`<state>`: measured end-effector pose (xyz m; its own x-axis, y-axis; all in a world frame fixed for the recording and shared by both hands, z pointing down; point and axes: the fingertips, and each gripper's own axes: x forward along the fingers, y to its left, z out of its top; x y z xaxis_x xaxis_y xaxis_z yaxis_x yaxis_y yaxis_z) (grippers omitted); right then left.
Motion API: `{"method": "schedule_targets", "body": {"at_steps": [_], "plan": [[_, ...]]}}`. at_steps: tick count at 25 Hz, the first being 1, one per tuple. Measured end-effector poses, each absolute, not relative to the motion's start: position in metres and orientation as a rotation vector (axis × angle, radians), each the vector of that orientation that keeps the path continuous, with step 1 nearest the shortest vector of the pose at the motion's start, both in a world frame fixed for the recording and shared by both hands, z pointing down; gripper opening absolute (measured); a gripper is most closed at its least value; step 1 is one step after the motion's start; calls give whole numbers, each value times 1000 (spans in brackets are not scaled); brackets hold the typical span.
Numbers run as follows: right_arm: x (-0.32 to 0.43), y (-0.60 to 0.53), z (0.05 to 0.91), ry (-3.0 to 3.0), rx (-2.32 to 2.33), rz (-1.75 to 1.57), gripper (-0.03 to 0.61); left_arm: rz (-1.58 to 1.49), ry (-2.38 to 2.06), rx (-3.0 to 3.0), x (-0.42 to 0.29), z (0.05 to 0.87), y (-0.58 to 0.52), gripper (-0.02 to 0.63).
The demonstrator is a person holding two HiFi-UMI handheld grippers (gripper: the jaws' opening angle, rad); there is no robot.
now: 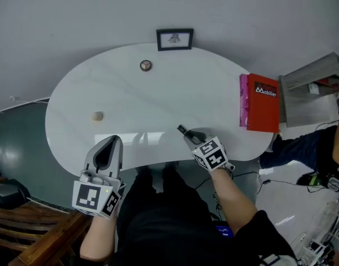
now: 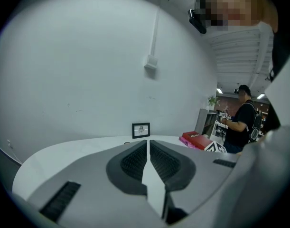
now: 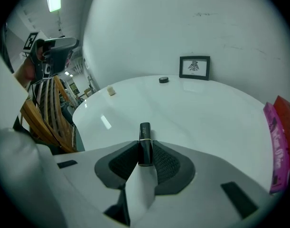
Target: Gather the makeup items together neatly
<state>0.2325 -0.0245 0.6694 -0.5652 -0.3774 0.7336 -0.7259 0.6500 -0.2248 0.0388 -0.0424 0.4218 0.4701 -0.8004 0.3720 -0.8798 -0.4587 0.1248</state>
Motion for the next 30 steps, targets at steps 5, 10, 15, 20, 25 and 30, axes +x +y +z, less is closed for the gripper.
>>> {"method": "schedule_targets", "body": {"at_steps": [5,10,15,20,25,30], "plan": [[223,-33,643,-2241,890,695,103,351,-1455,2425,15,411,-42,28],[198,-53,601,-2275,947,640,101,313,-1462,2453,-22,403,-53,28],[161,-69,563,-2302,1016,606,103,337,-1436,2515,-59,394,-61,28],[124,-84,534,-2326,1064,592,101,311,-1418,2531,-100,390,-72,28],[87,-92,519,-2337,1093,582,101,291,-1397,2557,-137,390,-78,28],[49,-94,509,-2344,1117,593,103,281,-1362,2560,-171,391,-80,28]]}}
